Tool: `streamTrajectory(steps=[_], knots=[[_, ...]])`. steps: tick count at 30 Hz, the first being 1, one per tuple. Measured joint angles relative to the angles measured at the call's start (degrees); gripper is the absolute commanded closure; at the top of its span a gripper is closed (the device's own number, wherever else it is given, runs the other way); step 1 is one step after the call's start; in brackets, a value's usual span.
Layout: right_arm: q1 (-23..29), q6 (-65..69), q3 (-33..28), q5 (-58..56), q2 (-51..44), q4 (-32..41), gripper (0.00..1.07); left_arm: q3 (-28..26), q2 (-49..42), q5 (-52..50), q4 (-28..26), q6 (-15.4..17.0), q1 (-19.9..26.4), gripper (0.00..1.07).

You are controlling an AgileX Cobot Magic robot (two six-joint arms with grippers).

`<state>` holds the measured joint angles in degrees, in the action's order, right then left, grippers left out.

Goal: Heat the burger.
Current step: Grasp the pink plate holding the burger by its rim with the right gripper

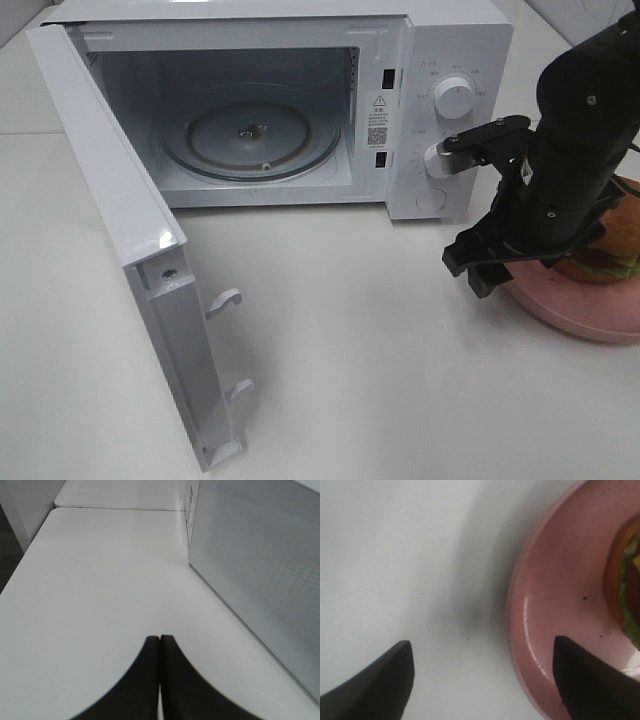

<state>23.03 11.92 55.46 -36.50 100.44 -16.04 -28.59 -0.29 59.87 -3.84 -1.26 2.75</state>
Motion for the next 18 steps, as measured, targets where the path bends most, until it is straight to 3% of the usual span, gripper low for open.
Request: streamTrajectory(steps=[14,18], knots=[[-1.5,-1.4,1.0,3.2,8.2,0.2,0.33,0.0,0.0,0.0,0.0,0.0,0.0,1.07],[-1.5,-1.4,1.1,4.0,10.5,-0.2,0.38,0.0,0.0,0.0,0.0,0.0,0.0,1.07]])
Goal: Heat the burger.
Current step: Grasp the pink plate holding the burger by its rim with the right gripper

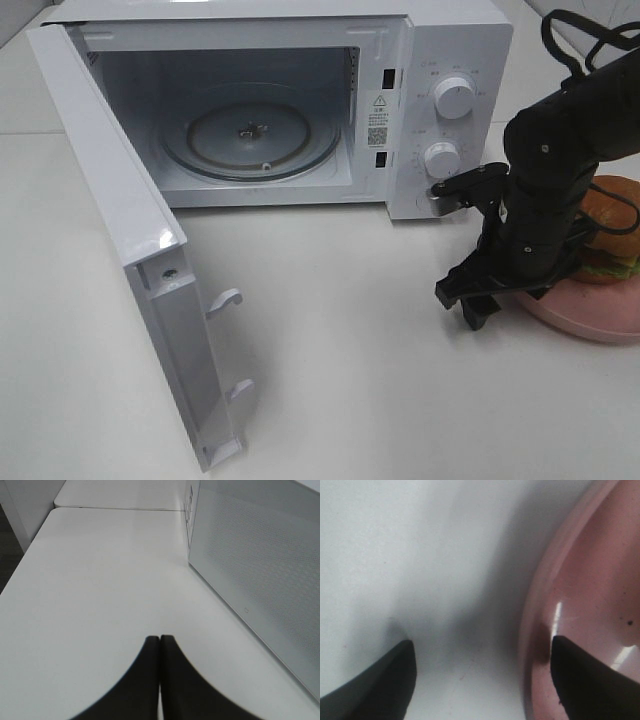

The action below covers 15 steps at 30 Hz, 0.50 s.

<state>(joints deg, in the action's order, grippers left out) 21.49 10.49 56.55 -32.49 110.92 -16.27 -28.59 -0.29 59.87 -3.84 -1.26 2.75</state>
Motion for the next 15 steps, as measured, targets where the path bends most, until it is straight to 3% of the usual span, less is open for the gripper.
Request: streamTrajectory(steps=[2,3,4,6,7,9,10,11,12,13,15], knots=[[0.0,0.0,0.1,0.1,0.2,0.0,0.40,0.0,0.0,0.0,0.0,0.0,0.0,1.07],[0.0,0.0,0.2,0.3,0.3,-0.1,0.47,0.0,0.0,0.0,0.0,0.0,0.0,1.07],[0.0,0.0,0.2,0.3,0.3,-0.1,0.47,0.0,0.0,0.0,0.0,0.0,0.0,1.07],[0.0,0.0,0.2,0.5,0.5,-0.5,0.62,0.0,0.0,0.0,0.0,0.0,0.0,1.07],[0.0,0.0,0.2,0.5,0.5,-0.5,0.62,0.0,0.0,0.0,0.0,0.0,0.0,1.07],[-0.1,0.0,0.2,0.4,0.5,-2.1,0.82,0.0,0.0,0.0,0.0,0.0,0.0,1.07],[-0.1,0.0,0.2,0.4,0.5,-2.1,0.82,0.0,0.0,0.0,0.0,0.0,0.0,1.07],[-0.2,0.0,0.3,0.3,0.5,-2.8,0.97,0.0,0.0,0.0,0.0,0.0,0.0,1.07],[-0.2,0.0,0.3,0.3,0.5,-2.8,0.97,0.0,0.0,0.0,0.0,0.0,0.0,1.07],[-0.2,0.0,0.3,0.3,0.5,-3.0,1.07,0.0,0.0,0.0,0.0,0.0,0.0,1.07],[-0.2,0.0,0.3,0.3,0.5,-3.1,1.07,0.0,0.0,0.0,0.0,0.0,0.0,1.07]])
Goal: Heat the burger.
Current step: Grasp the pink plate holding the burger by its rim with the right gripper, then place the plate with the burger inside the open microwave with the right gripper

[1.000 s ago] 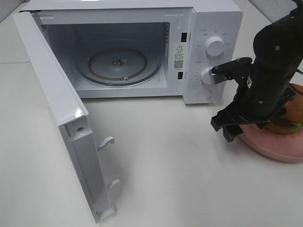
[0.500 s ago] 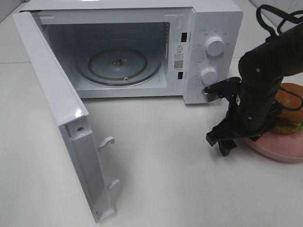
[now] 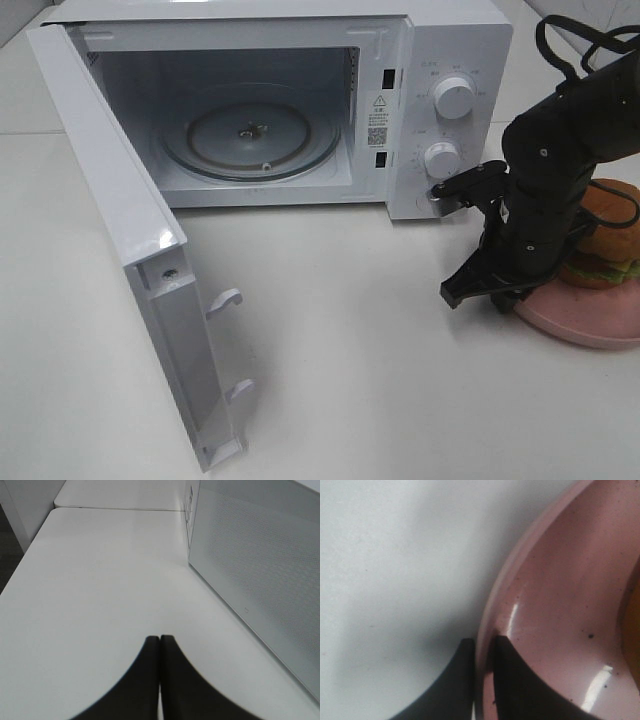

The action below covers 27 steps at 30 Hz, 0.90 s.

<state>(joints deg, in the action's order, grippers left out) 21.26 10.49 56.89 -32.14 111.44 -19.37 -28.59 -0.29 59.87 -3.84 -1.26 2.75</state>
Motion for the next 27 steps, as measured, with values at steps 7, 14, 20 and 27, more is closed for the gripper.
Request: streamTrajectory(steps=[7,14,20,27], knots=[[0.0,0.0,0.1,0.1,-0.2,-0.4,1.07,0.0,0.0,0.0,0.0,0.0,0.0,1.07],[0.0,-0.3,-2.5,1.3,-3.0,-0.5,1.07,0.0,0.0,0.0,0.0,0.0,0.0,1.07],[0.2,-0.5,-7.0,2.7,-8.4,-0.3,1.07,0.0,0.0,0.0,0.0,0.0,0.0,1.07],[5.6,-0.5,-12.4,3.1,-13.6,-2.9,1.07,0.0,0.0,0.0,0.0,0.0,0.0,1.07]])
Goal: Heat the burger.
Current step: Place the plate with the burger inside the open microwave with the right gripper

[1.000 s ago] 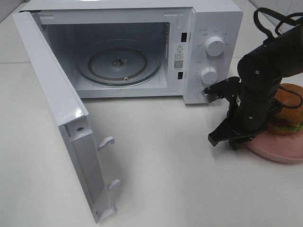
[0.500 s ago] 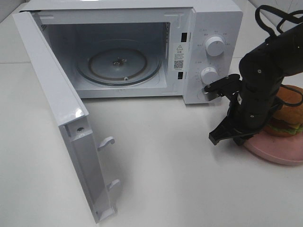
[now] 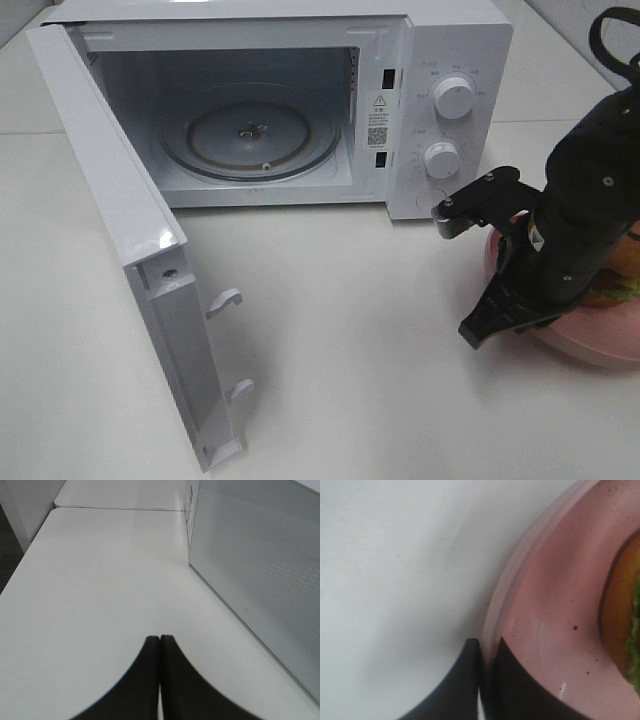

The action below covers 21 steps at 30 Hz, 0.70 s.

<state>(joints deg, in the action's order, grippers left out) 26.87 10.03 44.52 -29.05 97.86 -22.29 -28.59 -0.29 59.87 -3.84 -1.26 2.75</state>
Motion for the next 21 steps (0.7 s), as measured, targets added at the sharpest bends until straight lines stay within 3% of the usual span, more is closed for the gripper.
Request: streamTrajectory(steps=[6,8,15,21], knots=[[4.2,0.3,-3.3,0.2,-2.7,-1.5,1.07,0.0,0.0,0.0,0.0,0.0,0.0,1.07],[7.4,1.5,-5.9,0.2,-5.6,-5.5,1.07,0.0,0.0,0.0,0.0,0.0,0.0,1.07],[12.5,1.6,-8.3,0.2,-10.9,-9.4,1.07,0.0,0.0,0.0,0.0,0.0,0.0,1.07],[19.2,-8.5,-10.3,0.2,-15.0,-9.9,1.07,0.0,0.0,0.0,0.0,0.0,0.0,1.07]])
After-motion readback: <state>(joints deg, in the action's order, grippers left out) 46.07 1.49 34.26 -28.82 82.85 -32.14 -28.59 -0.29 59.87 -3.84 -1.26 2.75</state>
